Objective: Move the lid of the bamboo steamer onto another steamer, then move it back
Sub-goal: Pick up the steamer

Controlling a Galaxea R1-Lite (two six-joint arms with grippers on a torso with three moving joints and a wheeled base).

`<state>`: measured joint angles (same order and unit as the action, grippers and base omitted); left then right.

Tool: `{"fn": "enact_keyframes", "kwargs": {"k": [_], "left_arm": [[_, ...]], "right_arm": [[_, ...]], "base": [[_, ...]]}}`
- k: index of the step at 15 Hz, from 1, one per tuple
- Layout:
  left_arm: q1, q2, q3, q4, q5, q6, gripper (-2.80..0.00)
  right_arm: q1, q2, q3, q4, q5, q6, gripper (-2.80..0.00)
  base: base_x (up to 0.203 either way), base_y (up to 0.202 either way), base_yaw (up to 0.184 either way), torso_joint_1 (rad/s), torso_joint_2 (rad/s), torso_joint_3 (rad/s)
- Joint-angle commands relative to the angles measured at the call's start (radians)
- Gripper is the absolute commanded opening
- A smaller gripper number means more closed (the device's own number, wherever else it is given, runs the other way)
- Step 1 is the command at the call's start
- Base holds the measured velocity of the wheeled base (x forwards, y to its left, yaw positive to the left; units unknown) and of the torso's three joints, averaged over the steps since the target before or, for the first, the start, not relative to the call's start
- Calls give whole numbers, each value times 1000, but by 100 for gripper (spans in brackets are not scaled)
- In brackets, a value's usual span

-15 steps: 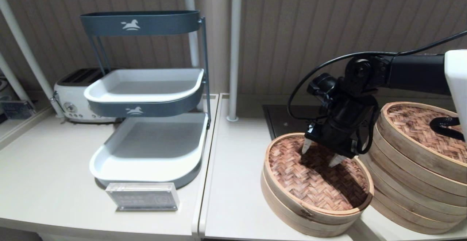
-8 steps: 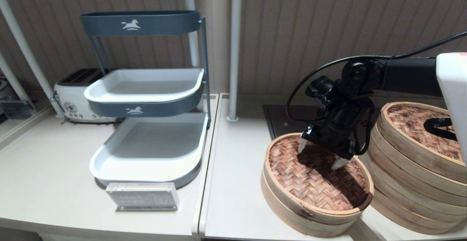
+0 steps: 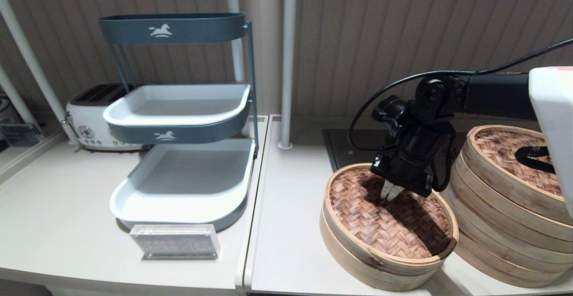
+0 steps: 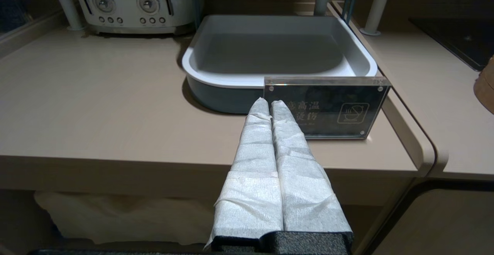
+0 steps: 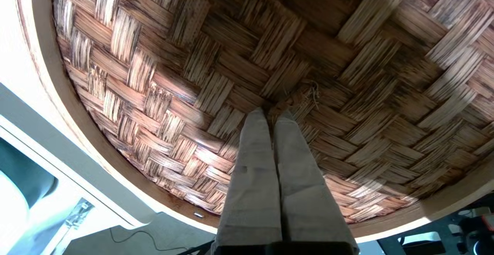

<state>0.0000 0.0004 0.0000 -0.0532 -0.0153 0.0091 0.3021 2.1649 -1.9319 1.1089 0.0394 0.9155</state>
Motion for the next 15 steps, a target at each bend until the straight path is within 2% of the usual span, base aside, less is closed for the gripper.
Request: {"fn": "enact_keyframes", "kwargs": {"k": [1,8,13,15], "left_arm": [[0,0,28,0,0,0,-280],[0,0,28,-2,0,0,-280],[0,0,28,-2,0,0,-280],[0,0,28,-1,0,0,-280]], "right_arm": [[0,6,-1,6,1,5,-280],[1,-45,-1,-16,-2,4,-280],[23,-109,1,-9,-4,-53,-280],[35,-109,1,-6,-35,-63,-280]], "base": [[0,0,0,0,0,0],[0,0,0,0,0,0],[0,0,0,0,0,0],[0,0,0,0,0,0]]}}
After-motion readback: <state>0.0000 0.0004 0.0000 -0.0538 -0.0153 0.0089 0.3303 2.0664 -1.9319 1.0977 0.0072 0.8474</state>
